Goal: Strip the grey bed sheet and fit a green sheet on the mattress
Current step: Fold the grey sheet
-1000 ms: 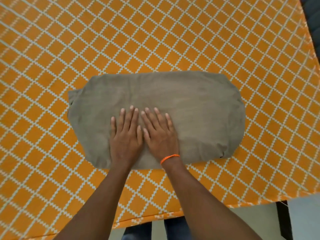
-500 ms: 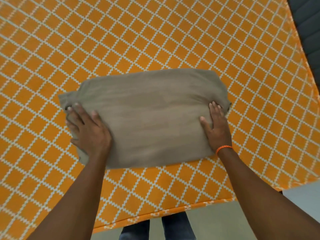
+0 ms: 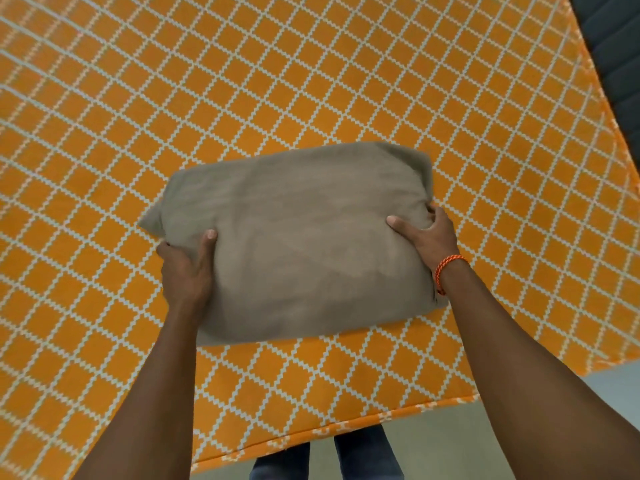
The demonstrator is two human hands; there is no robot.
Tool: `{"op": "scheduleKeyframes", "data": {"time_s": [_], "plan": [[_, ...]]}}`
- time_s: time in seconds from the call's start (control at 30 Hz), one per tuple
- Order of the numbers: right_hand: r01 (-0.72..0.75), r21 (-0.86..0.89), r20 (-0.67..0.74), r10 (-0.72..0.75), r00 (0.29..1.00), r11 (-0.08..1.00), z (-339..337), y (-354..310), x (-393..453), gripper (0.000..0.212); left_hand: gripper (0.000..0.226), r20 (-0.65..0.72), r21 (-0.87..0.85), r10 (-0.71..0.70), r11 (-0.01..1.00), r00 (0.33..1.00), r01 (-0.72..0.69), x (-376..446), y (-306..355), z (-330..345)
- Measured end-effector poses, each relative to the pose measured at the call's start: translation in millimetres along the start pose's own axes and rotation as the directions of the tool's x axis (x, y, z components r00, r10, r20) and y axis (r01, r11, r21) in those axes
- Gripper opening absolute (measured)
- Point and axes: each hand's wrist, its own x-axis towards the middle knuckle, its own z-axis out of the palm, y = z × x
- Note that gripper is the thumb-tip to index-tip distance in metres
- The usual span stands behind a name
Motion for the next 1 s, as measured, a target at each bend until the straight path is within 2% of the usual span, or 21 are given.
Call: {"op": "scheduleKeyframes", "data": {"time_s": [0.1, 0.17, 0.27, 0.43, 0.5, 0.63, 0.8, 1.0], "plan": [[-0.076, 0.089, 0.097, 0.067, 0.993, 0.993, -3, -4, -1, 0.092, 0.070, 0.149, -0.301, -0.041, 0.950, 0.988, 0.084, -3, 3, -13], [-0.077, 0.110, 0.152, 0.059, 0.987, 0.991, -7, -8, -6, 0.064, 0.058, 0.309, -0.435, -0.045, 0.882, 0.950, 0.183, -7, 9, -20], [-0.067, 0.109, 0.185, 0.046, 0.982, 0.992, -12, -14, -22, 0.038, 0.051, 0.415, -0.524, -0.010, 0.815, 0.910, 0.248, -18, 13, -33], [-0.010, 0.124, 0.154, -0.010, 0.988, 0.992, -24, -30, -59, 0.028, 0.051, 0.547, -0.537, 0.049, 0.786, 0.836, 0.306, -34, 16, -67], [0.020, 0.102, 0.138, -0.034, 0.990, 0.995, -33, -43, -82, 0.028, 0.049, 0.554, -0.550, 0.068, 0.778, 0.830, 0.303, -48, 29, -87], [0.082, 0.096, 0.059, -0.087, 0.994, 0.992, -52, -76, -140, 0.020, 0.041, 0.494, -0.581, 0.096, 0.776, 0.864, 0.247, -83, 67, -136], [0.158, 0.085, -0.052, -0.154, 0.987, 0.984, -81, -121, -212, 0.029, 0.041, 0.447, -0.613, 0.172, 0.773, 0.878, 0.161, -117, 99, -206], [0.244, 0.103, -0.081, -0.236, 0.968, 0.964, -110, -178, -294, 0.031, 0.043, 0.387, -0.643, 0.222, 0.761, 0.895, 0.089, -154, 112, -291]]}}
